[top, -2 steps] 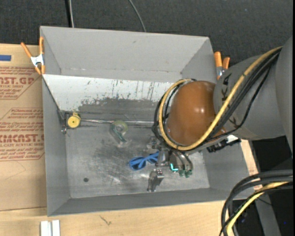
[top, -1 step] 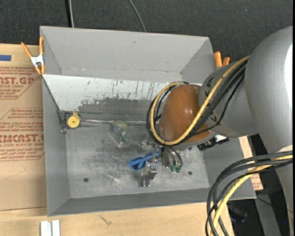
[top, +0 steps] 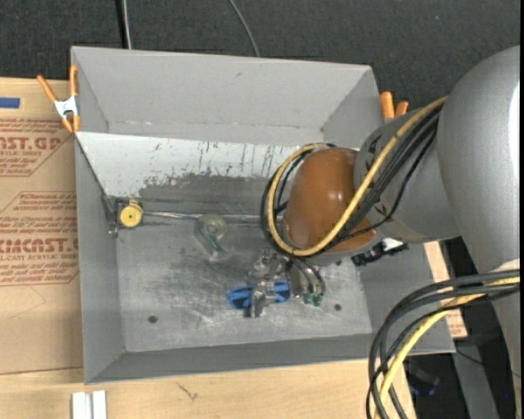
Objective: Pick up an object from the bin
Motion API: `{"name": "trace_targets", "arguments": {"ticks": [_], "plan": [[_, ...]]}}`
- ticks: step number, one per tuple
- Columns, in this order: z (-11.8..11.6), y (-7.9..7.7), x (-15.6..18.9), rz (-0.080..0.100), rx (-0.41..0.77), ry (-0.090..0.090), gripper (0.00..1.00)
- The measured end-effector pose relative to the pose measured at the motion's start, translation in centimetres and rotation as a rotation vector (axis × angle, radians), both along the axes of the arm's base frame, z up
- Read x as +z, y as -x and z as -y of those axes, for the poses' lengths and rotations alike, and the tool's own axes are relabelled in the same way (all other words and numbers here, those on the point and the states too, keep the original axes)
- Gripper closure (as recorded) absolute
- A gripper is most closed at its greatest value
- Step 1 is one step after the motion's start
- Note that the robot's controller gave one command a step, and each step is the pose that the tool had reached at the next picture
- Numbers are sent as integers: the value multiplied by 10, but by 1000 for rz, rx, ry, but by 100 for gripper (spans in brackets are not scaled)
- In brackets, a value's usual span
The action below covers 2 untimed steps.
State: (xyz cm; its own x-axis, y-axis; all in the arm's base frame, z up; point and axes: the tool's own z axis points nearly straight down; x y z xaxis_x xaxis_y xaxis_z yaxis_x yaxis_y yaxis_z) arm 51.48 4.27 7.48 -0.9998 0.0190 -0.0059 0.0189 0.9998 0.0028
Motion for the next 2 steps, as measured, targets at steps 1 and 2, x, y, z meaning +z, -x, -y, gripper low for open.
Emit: {"name": "trace_targets", "arguments": {"ticks": [1,2], "plan": [[-4,-15,121,4,2,1,100],[-23,-18,175,1,313,3,100]]}}
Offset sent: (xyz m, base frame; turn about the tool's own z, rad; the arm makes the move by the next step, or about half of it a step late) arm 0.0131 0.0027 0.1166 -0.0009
